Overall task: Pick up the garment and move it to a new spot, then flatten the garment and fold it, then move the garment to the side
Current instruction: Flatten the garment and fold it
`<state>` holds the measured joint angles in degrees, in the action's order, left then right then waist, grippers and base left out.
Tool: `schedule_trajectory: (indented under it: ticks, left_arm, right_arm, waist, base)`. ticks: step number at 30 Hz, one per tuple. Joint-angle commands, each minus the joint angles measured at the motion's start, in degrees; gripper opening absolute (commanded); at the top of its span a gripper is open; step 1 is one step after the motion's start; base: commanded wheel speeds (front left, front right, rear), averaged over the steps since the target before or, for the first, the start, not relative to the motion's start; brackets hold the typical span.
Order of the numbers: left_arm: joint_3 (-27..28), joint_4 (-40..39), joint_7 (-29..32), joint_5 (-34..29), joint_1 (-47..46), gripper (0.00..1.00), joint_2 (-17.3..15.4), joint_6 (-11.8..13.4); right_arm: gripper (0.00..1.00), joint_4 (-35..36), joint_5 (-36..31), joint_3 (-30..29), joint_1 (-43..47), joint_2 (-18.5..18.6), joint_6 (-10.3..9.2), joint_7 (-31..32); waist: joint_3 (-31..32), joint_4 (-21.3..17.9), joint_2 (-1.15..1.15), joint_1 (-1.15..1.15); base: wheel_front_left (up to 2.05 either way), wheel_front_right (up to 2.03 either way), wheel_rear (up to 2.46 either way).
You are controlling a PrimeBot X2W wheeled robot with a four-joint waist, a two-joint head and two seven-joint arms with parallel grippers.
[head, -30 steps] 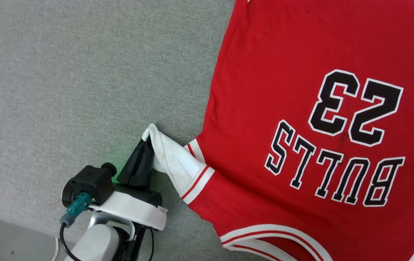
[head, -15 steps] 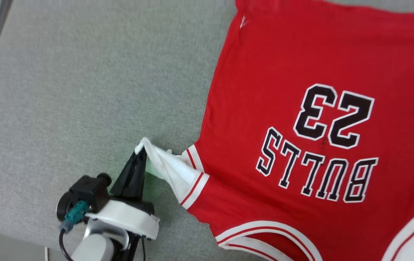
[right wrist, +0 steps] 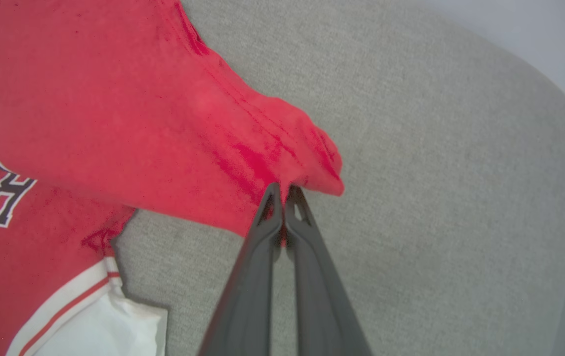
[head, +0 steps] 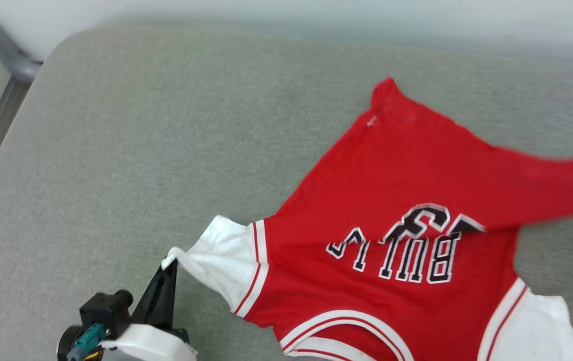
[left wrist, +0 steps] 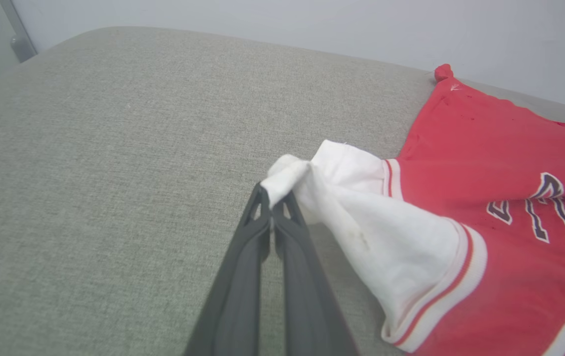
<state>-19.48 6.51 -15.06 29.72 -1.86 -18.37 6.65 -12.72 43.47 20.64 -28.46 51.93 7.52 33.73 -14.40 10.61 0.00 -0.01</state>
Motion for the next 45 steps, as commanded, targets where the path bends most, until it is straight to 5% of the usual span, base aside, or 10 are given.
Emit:
schedule_trajectory:
  ticks: [1, 6, 14, 23, 24, 25, 38, 45]
  left_arm:
    - [0.46, -0.01, -0.07, 0.2, 1.22, 0.0, -0.39, 0.5]
    - [1.12, -0.19, -0.08, 0.76, 3.61, 0.0, -0.6, 1.22]
    - [1.87, -0.57, -0.1, 1.08, 5.8, 0.0, -1.34, 1.61]
    - [1.7, -0.58, 0.11, 0.81, 5.2, 0.0, -1.97, 1.89]
    - [1.73, -0.58, 0.1, 0.84, 5.14, 0.0, -2.02, 1.86]
    - [1.77, -0.62, 0.07, 0.87, 5.1, 0.0, -2.05, 1.89]
    - [1.28, -1.91, 0.18, 0.54, 4.14, 0.0, -2.38, 2.25]
    - [0.26, -2.55, 0.36, -0.1, 1.77, 0.0, -1.8, 1.75]
  right_arm:
    - [0.0, 0.96, 0.65, -1.7, 4.78, 0.23, -0.07, -0.96]
    - [0.0, 4.53, 0.72, -7.03, 18.54, -0.86, -0.07, -2.61]
    - [0.0, 8.85, -0.35, -15.37, 37.07, -7.71, -0.07, -3.03]
    - [0.0, 6.63, -2.37, -18.38, 44.98, -15.74, -0.07, -1.69]
    - [0.27, 6.49, -2.66, -18.92, 44.7, -16.18, -0.07, -2.03]
    - [1.0, 6.68, -3.4, -19.72, 44.1, -16.15, -0.09, -2.71]
    - [1.0, 19.99, -5.46, -24.67, 32.55, -9.77, -0.07, -3.08]
    - [1.0, 22.57, -5.83, -17.76, 18.19, -7.02, -0.07, 1.26]
  waist:
    - [2.55, -2.37, 0.0, 0.01]
    - [4.67, -4.41, 0.0, 0.01]
    - [6.04, -6.51, 0.0, 0.01]
    - [5.9, -6.62, 0.0, 0.01]
    - [5.86, -6.66, 0.0, 0.01]
    - [5.84, -6.67, 0.0, 0.01]
    - [4.8, -5.73, 0.0, 0.01]
    - [1.66, -3.36, 0.0, 0.01]
  base:
    - [0.0, 0.0, 0.0]
    - [0.0, 0.0, 0.0]
    - [0.0, 0.0, 0.0]
    - [0.0, 0.0, 0.0]
    - [0.0, 0.0, 0.0]
    - [0.0, 0.0, 0.0]
    - [0.0, 0.0, 0.0]
    - [0.0, 0.0, 0.0]
